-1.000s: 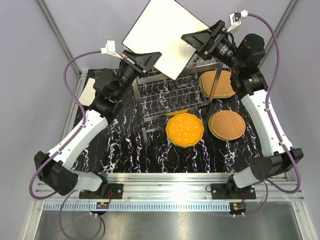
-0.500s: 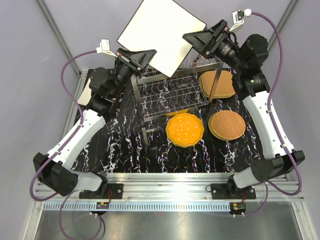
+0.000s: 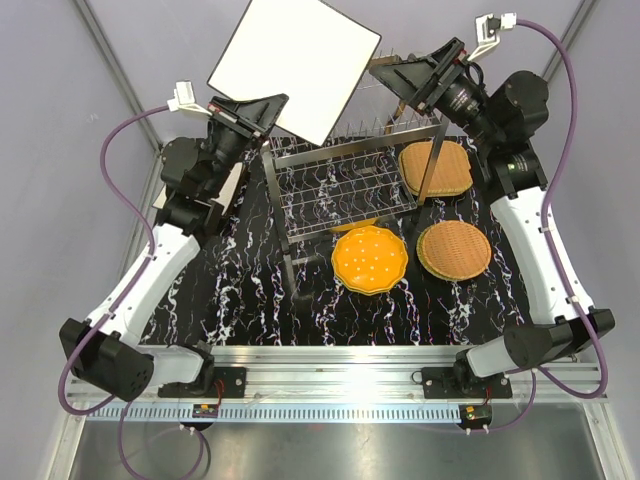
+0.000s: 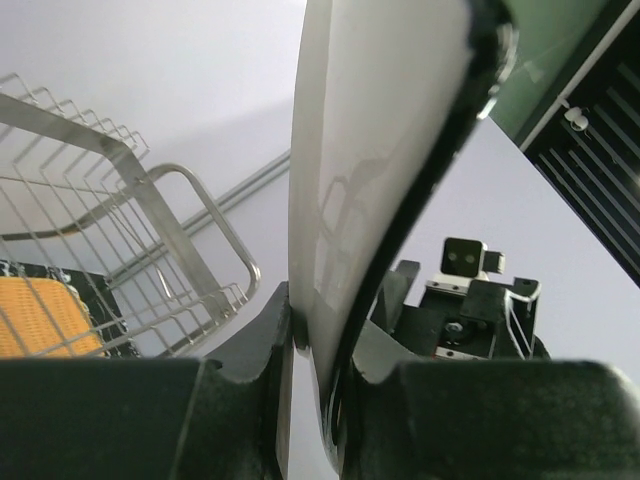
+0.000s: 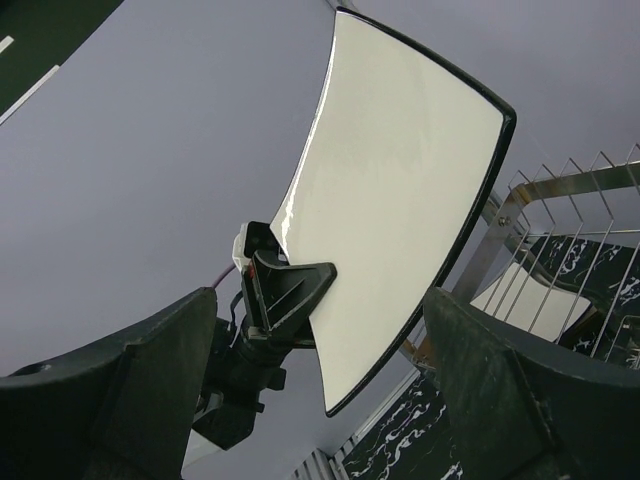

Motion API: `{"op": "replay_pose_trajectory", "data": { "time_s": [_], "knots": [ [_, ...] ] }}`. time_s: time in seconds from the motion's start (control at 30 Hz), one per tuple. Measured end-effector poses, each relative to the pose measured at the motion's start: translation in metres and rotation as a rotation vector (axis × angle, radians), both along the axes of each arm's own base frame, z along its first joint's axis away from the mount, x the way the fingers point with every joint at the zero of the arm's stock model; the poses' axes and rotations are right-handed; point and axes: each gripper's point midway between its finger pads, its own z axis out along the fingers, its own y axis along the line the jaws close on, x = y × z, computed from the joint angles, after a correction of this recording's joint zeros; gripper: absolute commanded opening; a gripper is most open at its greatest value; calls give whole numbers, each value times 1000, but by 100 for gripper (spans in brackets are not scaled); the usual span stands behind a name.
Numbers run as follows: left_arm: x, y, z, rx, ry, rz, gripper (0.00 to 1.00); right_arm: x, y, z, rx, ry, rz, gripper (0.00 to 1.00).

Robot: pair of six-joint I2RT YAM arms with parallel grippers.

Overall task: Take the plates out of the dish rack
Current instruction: Pass the plate from the right arm to the left

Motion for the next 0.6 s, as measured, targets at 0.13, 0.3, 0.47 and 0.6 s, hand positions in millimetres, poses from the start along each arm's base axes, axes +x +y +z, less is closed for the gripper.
{"op": "replay_pose_trajectory", "data": {
  "time_s": [0.13,0.3,0.47,0.6],
  "knots": [
    [5,14,-4,0,12,34,0,-4,-1,4,-12,-35,-1,91],
    [6,42,-2,-14,12,93,0,-12,-2,6,-37,-79,2,91],
    [0,77,5,-42,-7,168,0,-17,-4,4,-68,-115,-10,92],
    [-8,109,9,-61,-26,241,0,-24,-3,-4,-122,-162,6,93]
  ]
}}
